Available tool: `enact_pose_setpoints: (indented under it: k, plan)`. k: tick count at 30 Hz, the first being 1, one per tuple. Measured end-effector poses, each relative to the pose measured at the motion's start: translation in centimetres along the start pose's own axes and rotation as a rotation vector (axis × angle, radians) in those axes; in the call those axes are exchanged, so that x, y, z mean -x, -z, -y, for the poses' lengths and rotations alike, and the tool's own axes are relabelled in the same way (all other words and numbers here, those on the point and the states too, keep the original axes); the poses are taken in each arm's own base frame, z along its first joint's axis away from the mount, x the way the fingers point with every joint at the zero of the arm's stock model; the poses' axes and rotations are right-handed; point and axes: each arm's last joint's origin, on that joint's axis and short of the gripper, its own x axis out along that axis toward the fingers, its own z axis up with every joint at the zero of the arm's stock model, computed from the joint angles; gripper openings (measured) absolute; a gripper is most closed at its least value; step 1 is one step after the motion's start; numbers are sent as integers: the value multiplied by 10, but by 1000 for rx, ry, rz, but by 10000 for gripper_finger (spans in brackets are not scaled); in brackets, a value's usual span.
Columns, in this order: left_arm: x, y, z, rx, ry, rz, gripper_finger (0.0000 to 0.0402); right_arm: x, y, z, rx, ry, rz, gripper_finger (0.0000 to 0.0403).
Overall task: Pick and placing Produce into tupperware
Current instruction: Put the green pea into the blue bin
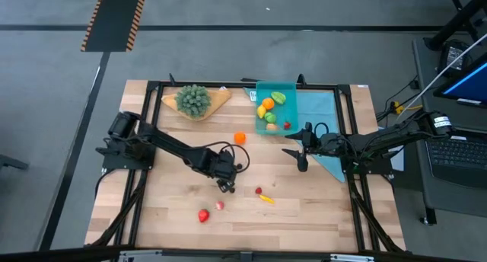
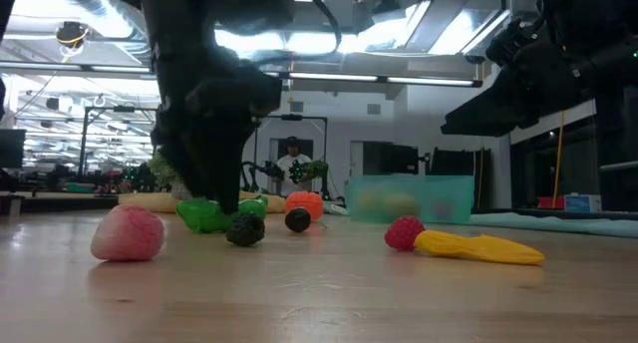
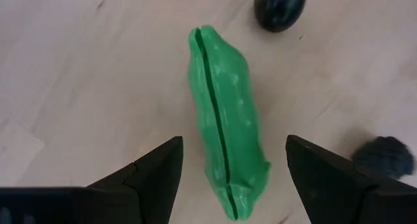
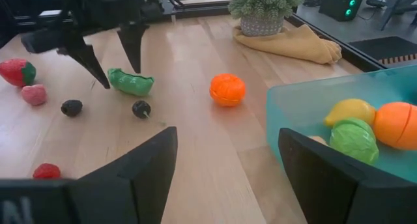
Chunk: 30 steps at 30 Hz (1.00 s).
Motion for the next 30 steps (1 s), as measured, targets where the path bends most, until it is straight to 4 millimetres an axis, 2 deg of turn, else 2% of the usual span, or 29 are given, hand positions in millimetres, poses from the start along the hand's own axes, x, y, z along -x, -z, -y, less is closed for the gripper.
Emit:
enact_pose_setpoints:
  k: [5, 12, 25, 30]
  plan:
    - [-10, 2, 1, -6, -12, -27, 261, 0, 0, 0, 0, 0, 0, 268]
    - [-11, 3, 2, -5, -4, -41, 252, 0, 0, 0, -1, 0, 0, 268]
    - [-10, 3, 2, -5, -4, -39, 142, 0, 0, 0, -4, 0, -1, 268]
    - [-10, 3, 2, -15, -4, -39, 132, 0, 0, 0, -4, 0, -1, 269]
